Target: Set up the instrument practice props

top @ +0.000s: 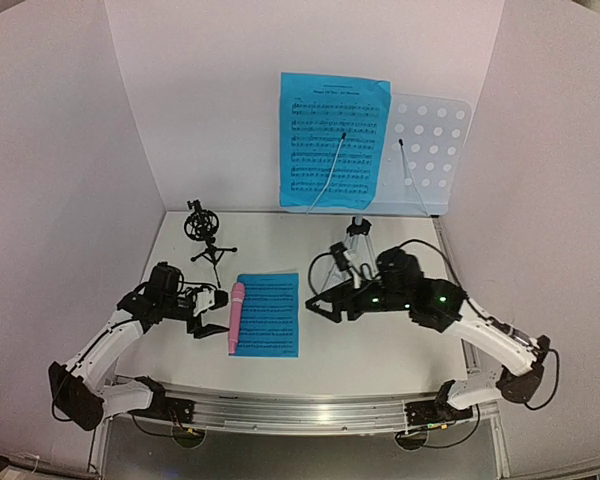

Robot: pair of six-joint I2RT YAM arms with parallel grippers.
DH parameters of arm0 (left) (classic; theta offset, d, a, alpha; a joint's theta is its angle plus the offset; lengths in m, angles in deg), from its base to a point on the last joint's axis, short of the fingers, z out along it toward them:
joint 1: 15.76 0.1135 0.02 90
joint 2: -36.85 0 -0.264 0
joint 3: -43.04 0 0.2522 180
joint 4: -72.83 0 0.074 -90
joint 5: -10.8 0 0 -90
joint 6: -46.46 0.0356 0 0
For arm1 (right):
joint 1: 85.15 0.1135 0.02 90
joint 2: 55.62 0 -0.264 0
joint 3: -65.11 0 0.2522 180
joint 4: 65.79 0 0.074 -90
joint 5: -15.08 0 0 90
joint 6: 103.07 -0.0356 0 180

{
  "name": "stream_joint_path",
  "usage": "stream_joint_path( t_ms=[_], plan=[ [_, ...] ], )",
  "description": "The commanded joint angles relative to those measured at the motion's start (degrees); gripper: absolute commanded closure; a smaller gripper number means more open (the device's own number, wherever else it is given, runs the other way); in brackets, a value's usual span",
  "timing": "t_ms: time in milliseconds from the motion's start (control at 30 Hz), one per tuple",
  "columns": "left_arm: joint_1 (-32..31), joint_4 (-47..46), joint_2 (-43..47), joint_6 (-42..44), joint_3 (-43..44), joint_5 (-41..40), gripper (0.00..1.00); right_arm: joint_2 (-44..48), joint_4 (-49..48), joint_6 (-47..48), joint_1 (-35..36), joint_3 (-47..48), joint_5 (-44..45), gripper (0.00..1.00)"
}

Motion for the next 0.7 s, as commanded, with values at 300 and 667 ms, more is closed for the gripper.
stream_joint_path(
  t_ms=[300,667],
  plan=[
    [-0.63,-7.62,-8.36,-3.73,-3.75,-2.8,0.29,-35.98,3.03,-23.36,6.65,9.39,23.67,0.32],
    [-0.64,-21.14,-16.06,-32.21,-1.13,-21.22,0.21,-55.2,10.5,-22.98,5.19,24.94,37.13,0.35]
  ],
)
